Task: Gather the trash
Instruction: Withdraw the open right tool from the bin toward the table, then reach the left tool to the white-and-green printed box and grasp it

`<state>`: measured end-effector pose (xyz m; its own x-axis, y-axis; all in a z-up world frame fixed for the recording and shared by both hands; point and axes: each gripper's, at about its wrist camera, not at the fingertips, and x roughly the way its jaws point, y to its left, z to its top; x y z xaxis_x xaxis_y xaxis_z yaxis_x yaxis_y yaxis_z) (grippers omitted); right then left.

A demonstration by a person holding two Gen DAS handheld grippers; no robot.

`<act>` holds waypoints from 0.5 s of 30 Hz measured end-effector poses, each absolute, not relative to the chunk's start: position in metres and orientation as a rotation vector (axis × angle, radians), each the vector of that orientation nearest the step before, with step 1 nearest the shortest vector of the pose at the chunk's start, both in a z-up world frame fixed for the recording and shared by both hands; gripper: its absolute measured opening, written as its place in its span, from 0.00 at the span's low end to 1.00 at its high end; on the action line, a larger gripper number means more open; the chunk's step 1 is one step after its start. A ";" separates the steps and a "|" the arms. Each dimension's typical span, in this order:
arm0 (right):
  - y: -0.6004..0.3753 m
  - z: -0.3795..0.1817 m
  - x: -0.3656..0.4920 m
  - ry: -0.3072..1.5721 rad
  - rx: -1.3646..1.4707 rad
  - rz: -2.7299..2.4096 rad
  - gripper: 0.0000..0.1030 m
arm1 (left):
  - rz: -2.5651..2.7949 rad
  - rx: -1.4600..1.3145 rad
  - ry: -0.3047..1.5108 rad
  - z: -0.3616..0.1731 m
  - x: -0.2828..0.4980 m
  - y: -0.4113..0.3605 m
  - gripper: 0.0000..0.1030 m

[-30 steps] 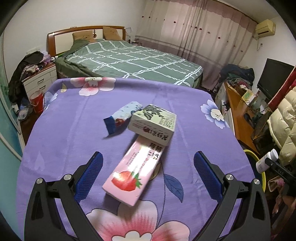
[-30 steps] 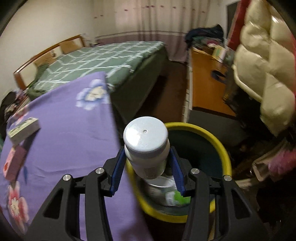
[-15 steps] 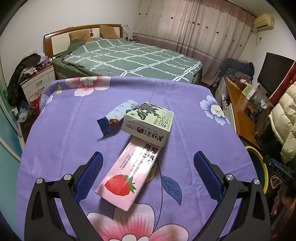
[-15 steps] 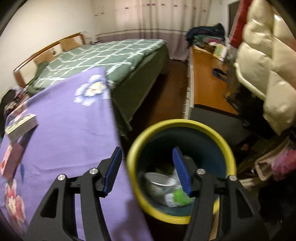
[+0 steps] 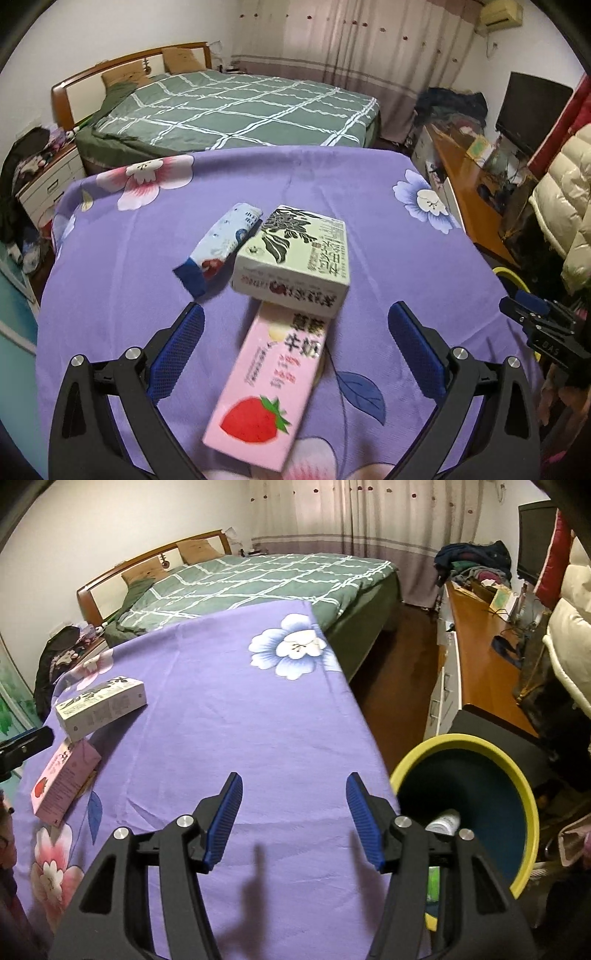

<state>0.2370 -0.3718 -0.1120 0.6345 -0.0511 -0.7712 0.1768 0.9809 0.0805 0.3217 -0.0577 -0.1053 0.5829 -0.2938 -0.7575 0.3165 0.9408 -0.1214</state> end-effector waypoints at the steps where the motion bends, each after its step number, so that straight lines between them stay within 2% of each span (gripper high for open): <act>1: -0.370 -0.112 0.237 0.874 0.153 -0.127 0.54 | -0.364 0.039 0.879 -0.106 0.325 -0.058 0.95; 15: -0.360 -0.115 0.242 0.882 0.151 -0.087 0.54 | -0.384 0.094 0.935 -0.123 0.363 -0.081 0.94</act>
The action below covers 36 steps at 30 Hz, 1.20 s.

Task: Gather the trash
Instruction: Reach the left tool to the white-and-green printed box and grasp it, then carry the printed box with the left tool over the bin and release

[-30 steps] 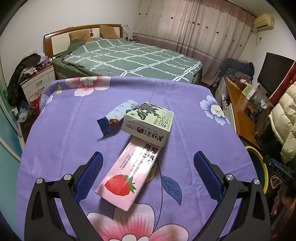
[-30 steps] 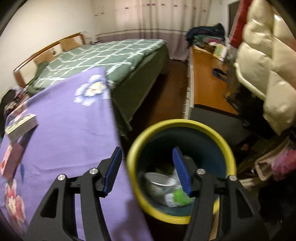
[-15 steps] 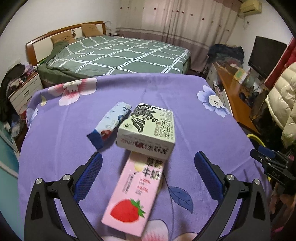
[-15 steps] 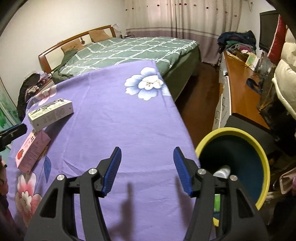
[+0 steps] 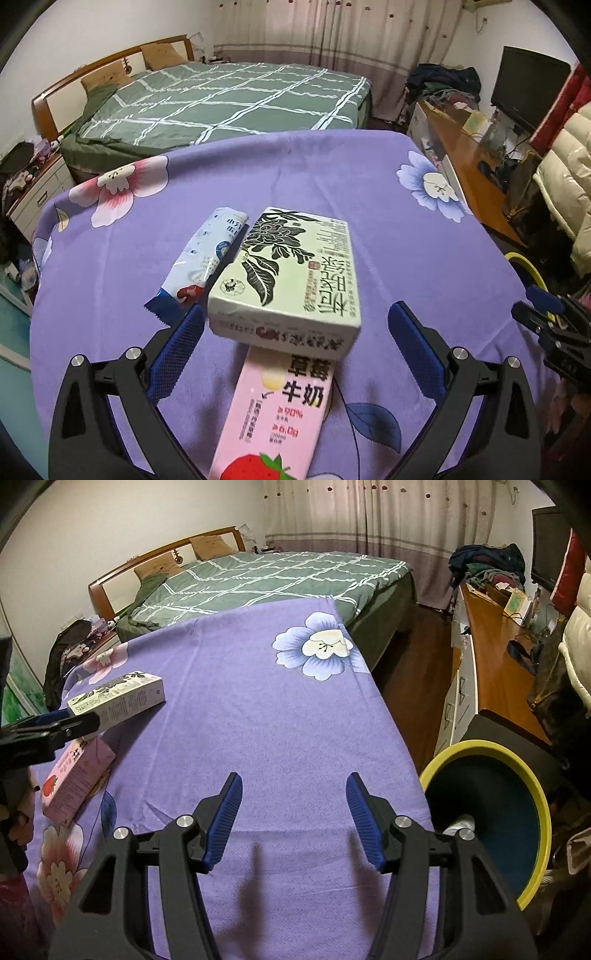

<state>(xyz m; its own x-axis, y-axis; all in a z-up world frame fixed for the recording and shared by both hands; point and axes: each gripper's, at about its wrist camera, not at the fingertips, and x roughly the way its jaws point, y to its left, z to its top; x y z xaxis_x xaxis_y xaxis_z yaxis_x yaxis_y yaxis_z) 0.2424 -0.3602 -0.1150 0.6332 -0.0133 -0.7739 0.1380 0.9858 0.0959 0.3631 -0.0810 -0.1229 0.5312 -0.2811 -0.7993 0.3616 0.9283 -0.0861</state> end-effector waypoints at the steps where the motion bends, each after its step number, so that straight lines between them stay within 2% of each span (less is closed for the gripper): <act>1: -0.361 -0.115 0.242 0.882 0.154 -0.087 0.54 | -0.380 0.094 0.937 -0.124 0.364 -0.081 0.91; 5: -0.365 -0.116 0.242 0.882 0.163 -0.085 0.54 | -0.368 0.113 0.941 -0.126 0.368 -0.083 0.79; 8: -0.367 -0.116 0.241 0.882 0.168 -0.083 0.54 | -0.375 0.121 0.937 -0.126 0.369 -0.087 0.74; 21: -0.380 -0.105 0.226 0.859 0.170 -0.091 0.54 | -0.408 0.156 0.835 -0.094 0.340 -0.110 0.72; 36: -0.432 -0.094 0.167 0.835 0.181 -0.148 0.54 | -0.542 0.204 0.772 -0.061 0.287 -0.188 0.71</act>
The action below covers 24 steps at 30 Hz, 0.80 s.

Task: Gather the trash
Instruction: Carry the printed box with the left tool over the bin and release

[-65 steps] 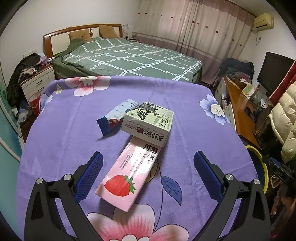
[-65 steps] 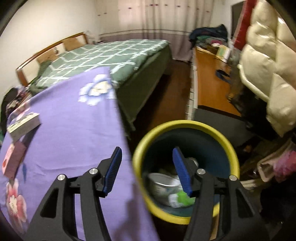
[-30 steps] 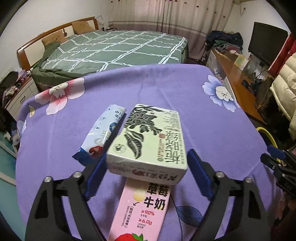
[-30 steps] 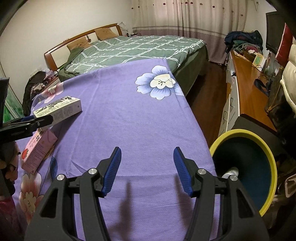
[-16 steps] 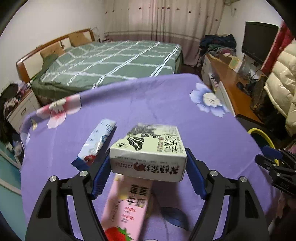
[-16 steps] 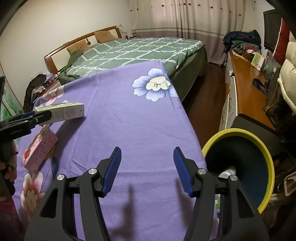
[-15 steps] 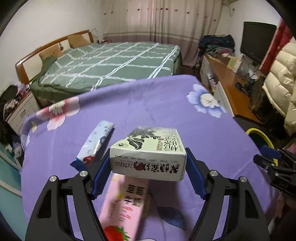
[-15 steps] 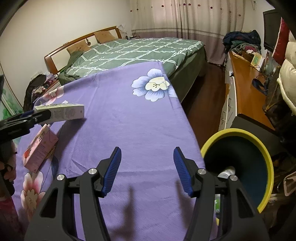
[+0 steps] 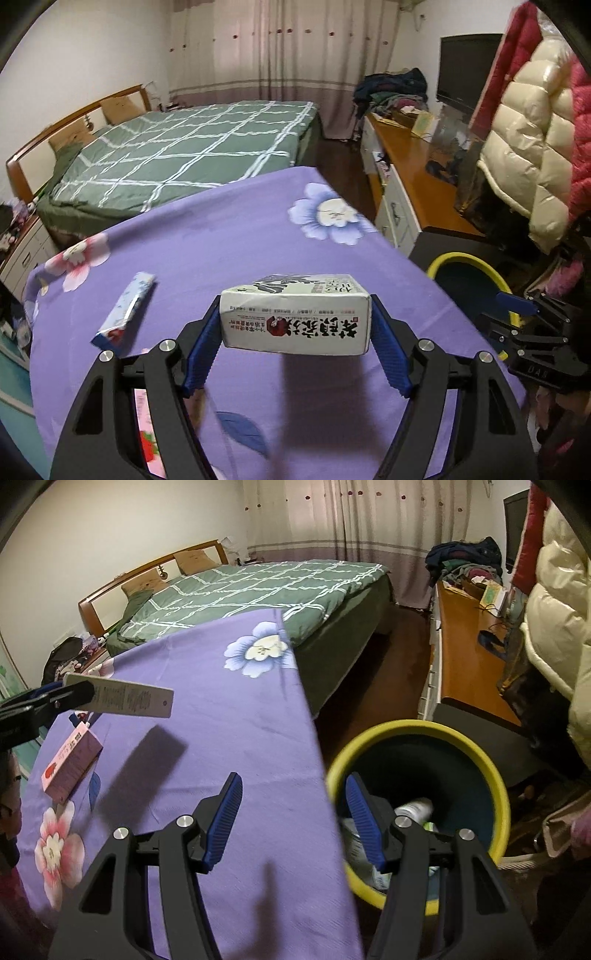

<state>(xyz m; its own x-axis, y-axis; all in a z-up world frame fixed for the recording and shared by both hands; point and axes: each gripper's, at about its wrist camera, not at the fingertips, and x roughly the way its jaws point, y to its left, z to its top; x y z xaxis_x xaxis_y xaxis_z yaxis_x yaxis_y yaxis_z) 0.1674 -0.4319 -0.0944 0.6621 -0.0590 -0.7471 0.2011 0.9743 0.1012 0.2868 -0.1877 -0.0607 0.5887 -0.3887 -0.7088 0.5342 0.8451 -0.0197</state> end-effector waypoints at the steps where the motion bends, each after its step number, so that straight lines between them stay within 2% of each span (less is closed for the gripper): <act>1: -0.437 -0.093 0.162 0.832 0.183 -0.156 0.54 | -0.559 0.210 0.770 -0.058 0.282 -0.198 0.71; 14: -0.510 -0.104 0.093 0.832 0.269 -0.280 0.54 | -0.763 0.296 0.757 -0.048 0.237 -0.335 0.72; 24: -0.541 -0.112 0.062 0.835 0.311 -0.345 0.58 | -0.858 0.377 0.836 -0.087 0.221 -0.436 0.72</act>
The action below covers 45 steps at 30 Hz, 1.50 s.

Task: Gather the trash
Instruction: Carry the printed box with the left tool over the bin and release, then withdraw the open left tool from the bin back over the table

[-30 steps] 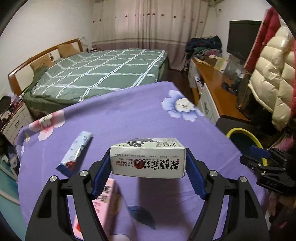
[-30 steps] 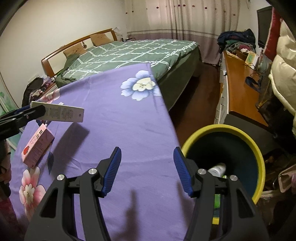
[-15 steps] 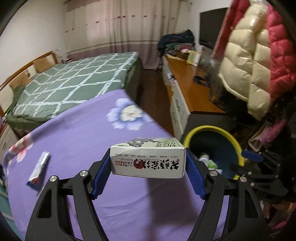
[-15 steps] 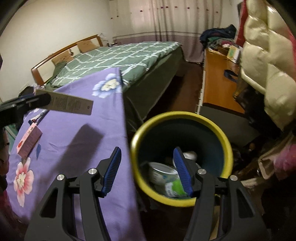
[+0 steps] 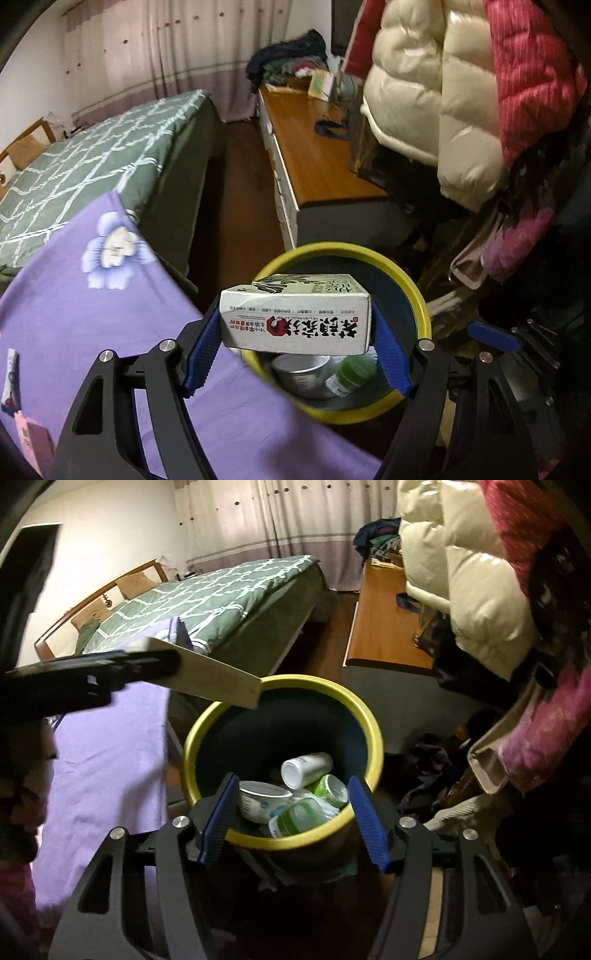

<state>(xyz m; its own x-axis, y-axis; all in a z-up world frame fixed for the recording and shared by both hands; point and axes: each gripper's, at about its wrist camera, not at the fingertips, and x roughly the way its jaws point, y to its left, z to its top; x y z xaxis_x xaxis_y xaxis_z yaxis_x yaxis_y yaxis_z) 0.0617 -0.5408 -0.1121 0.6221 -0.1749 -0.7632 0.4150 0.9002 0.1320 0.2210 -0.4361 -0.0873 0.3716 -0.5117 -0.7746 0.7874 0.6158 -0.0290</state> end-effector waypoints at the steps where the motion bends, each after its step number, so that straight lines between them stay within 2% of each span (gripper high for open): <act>1: -0.543 -0.113 0.061 0.837 0.313 -0.348 0.58 | -0.855 0.389 0.845 -0.093 0.220 -0.443 0.72; 3: -0.543 -0.114 0.058 0.838 0.316 -0.349 0.58 | -0.840 0.402 0.865 -0.103 0.221 -0.452 0.74; 5: -0.545 -0.114 0.058 0.839 0.316 -0.348 0.58 | -0.817 0.395 0.876 -0.107 0.221 -0.453 0.83; 14: -0.533 -0.114 0.071 0.847 0.296 -0.316 0.59 | -0.728 0.280 0.775 -0.063 0.220 -0.375 0.89; 31: -0.441 -0.105 0.148 0.887 0.167 -0.158 0.59 | -0.343 0.078 0.679 -0.037 0.256 -0.148 0.93; 45: -0.294 -0.087 0.252 0.904 0.005 0.132 0.59 | 0.049 -0.072 0.655 -0.054 0.267 0.055 0.94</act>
<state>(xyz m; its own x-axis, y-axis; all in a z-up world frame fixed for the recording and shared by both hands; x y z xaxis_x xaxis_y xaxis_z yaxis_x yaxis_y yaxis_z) 0.2524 -0.2939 -0.0872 0.6110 0.1163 -0.7830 -0.1125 0.9919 0.0596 0.2671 0.0554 -0.0536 0.7919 0.0223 -0.6102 -0.0680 0.9963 -0.0518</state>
